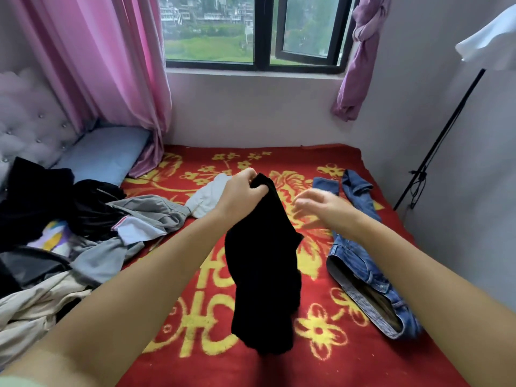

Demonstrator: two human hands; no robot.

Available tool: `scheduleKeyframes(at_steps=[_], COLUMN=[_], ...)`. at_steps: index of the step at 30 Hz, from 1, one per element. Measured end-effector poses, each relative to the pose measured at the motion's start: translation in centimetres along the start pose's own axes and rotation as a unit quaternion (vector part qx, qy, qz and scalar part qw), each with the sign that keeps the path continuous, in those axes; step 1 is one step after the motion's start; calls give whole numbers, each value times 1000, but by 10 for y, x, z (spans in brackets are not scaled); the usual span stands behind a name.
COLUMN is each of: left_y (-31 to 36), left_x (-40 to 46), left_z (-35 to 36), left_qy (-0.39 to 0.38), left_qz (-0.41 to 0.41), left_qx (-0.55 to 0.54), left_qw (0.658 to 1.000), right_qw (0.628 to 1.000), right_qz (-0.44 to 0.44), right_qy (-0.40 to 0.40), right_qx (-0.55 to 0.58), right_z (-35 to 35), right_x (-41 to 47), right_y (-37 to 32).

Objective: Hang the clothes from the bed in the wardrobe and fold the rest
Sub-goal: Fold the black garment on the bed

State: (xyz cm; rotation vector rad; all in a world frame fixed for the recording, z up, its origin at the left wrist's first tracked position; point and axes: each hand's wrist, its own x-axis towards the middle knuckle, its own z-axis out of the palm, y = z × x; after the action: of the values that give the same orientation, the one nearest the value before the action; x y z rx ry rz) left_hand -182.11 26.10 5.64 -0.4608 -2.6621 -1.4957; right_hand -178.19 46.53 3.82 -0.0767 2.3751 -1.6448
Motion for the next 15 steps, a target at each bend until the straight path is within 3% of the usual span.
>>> scheduleKeyframes(at_steps=[2,4,6,7,11,15], left_y=[7,20,30,33,29,5], left_x=[6,6,7,8,16,20], left_z=[-3,-6,-13,-20,-62,-99], left_qy=[-18,-72,-111,-117,-109,-116], left_qz=[-32,-42,-41,-38,-30,-36], left_qx=[-38,-64,-92,-108,-110,-8], left_qw=[999,994,989,987,987,993], right_qw=[989,976,971,976,991,971], right_qz=[49,49,-3,-8,-5,-79], right_qy=[-132,-165,-84,-37,132,225], right_qx=[-51,-134,-224,-215,-9,19], right_z=[15,38,55,57,32,1], right_x=[-6,-4,9,16,27,29], right_y=[2,13,30,39,40,1])
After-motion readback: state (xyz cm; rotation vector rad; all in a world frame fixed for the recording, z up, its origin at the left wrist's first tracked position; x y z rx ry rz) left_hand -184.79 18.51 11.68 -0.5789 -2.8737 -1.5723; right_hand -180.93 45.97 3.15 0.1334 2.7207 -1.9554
